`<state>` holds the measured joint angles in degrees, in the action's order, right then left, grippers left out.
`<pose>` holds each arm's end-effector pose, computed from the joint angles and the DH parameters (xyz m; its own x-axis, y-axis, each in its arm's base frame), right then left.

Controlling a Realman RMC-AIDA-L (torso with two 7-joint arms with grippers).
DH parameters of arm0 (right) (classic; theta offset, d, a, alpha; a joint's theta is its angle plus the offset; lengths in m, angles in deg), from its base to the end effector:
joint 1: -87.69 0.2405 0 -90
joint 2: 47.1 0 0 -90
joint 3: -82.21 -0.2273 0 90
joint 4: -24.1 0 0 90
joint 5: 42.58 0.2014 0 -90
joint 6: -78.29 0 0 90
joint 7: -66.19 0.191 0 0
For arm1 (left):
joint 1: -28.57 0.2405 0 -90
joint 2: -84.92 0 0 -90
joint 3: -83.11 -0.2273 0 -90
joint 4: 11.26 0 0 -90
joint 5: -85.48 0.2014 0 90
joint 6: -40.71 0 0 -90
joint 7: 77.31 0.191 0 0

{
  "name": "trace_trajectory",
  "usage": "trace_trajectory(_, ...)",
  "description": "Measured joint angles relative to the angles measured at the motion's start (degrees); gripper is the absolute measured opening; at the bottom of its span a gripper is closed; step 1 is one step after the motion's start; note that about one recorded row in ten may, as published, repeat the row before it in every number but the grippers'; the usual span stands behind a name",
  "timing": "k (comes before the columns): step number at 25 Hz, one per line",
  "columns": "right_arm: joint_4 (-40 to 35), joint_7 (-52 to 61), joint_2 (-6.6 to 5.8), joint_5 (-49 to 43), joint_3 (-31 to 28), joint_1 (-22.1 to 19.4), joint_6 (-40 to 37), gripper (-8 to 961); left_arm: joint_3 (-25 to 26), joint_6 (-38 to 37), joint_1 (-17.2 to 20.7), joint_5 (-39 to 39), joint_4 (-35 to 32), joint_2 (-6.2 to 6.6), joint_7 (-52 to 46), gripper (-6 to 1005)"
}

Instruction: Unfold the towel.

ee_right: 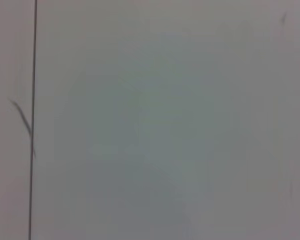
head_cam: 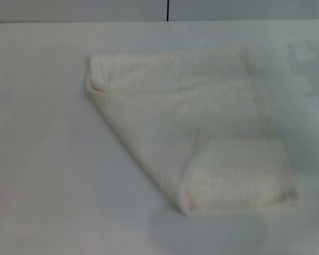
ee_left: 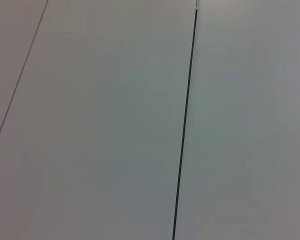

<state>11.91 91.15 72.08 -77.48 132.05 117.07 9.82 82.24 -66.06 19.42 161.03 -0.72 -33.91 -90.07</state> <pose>0.2661 0.4002 0.0599 0.6427 0.1924 -0.7416 -0.7155 -0.1954 -0.6708 -0.3073 0.2291 0.0710 0.5691 -0.4187 0.7077 0.7908 0.0427 -0.6106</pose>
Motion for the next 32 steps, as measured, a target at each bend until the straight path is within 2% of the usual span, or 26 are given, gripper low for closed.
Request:
trace_trajectory(22, 1.1, 0.0, 0.10, 0.0, -0.9, 1.8, -0.3, 463, -0.8, 0.0, -0.7, 0.1, -0.5, 0.01, 0.0, 716)
trace_trajectory(32, 2.1, -0.5, 0.15, 0.0, -2.0, 2.6, -0.1, 462, -0.7, 2.3, -1.0, 0.1, -0.4, 0.16, -0.6, 713)
